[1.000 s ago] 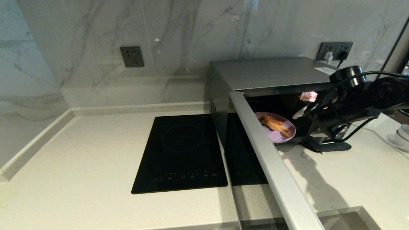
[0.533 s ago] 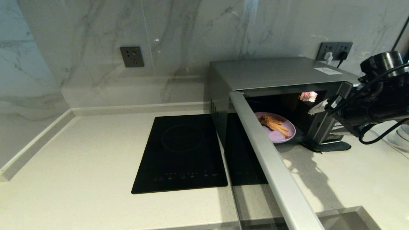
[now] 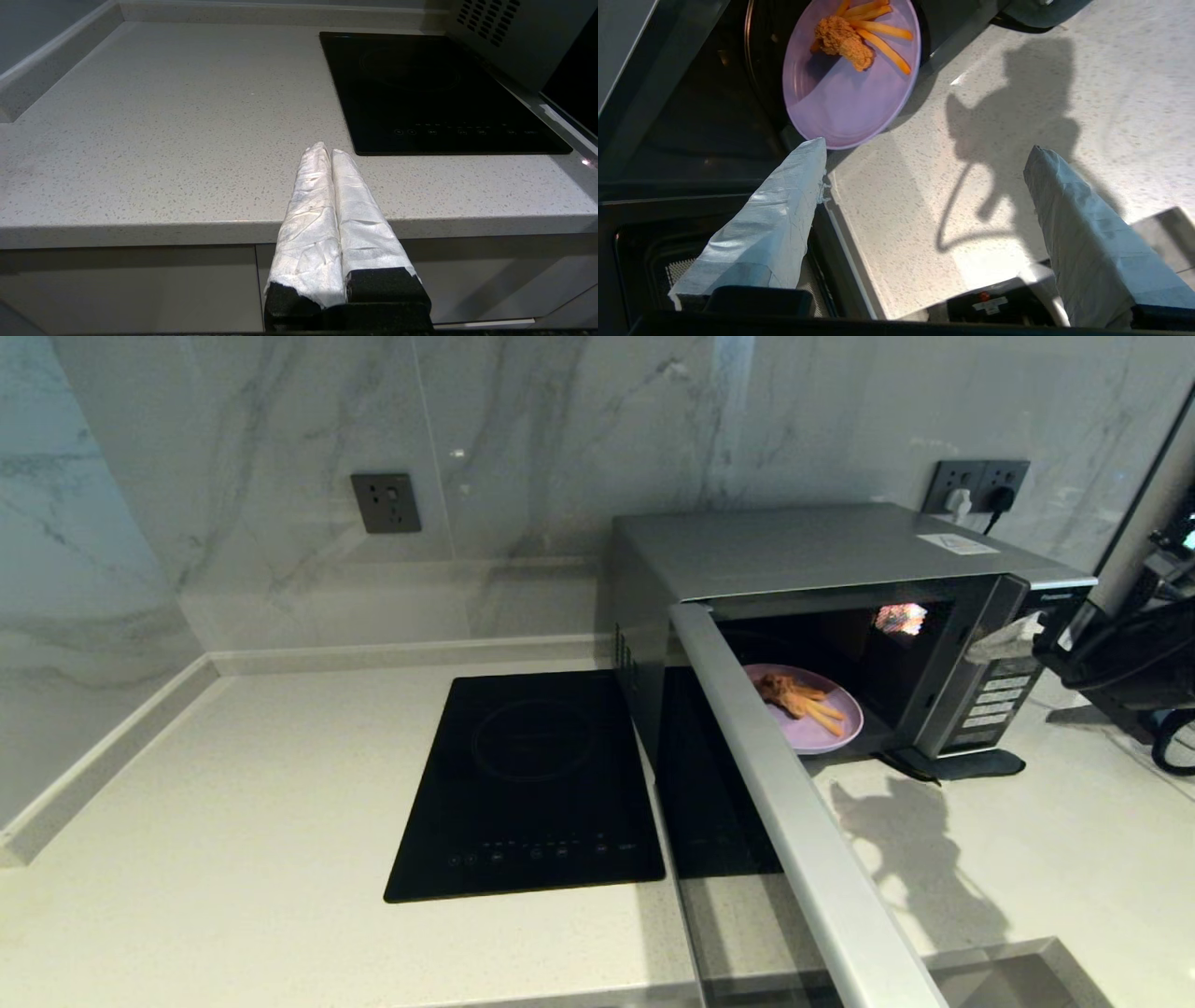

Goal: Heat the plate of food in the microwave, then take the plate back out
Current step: Close the microwave oven

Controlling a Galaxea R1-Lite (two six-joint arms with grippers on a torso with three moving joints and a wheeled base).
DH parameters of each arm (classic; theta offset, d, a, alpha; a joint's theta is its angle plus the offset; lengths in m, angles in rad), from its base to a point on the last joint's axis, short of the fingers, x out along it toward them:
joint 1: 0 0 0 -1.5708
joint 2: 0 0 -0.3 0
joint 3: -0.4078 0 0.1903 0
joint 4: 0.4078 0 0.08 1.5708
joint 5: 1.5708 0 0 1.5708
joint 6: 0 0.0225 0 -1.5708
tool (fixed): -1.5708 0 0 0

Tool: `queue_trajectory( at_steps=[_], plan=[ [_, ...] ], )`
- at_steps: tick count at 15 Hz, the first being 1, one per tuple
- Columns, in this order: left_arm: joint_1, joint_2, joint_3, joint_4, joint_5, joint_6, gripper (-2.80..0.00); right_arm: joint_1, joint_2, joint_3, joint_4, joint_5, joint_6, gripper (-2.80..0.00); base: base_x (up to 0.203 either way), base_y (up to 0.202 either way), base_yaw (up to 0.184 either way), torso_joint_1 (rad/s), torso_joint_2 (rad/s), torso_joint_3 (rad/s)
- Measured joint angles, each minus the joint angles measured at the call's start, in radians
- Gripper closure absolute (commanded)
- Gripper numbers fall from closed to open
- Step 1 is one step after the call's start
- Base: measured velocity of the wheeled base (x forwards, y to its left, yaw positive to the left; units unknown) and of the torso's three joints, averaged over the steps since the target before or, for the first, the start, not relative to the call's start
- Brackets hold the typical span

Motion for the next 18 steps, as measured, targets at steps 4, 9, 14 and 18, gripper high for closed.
queue_trajectory(
  at_steps=[4, 9, 14, 18],
  plan=[
    [0.000, 0.000, 0.000, 0.000, 0.000, 0.000, 0.00, -0.013, -0.092, 0.073, 0.000, -0.034, -0.042, -2.80, 0.000, 0.000, 0.000, 0.000, 0.00, 0.000],
    [0.000, 0.000, 0.000, 0.000, 0.000, 0.000, 0.00, -0.050, -0.186, 0.157, -0.001, -0.036, -0.076, 0.00, 0.000, 0.000, 0.000, 0.000, 0.00, 0.000],
    [0.000, 0.000, 0.000, 0.000, 0.000, 0.000, 0.00, -0.061, -0.270, 0.197, -0.001, -0.024, -0.090, 0.00, 0.000, 0.000, 0.000, 0.000, 0.00, 0.000],
    [0.000, 0.000, 0.000, 0.000, 0.001, 0.000, 0.00, 0.012, -0.348, 0.179, -0.001, 0.024, -0.126, 0.00, 0.000, 0.000, 0.000, 0.000, 0.00, 0.000]
  ],
)
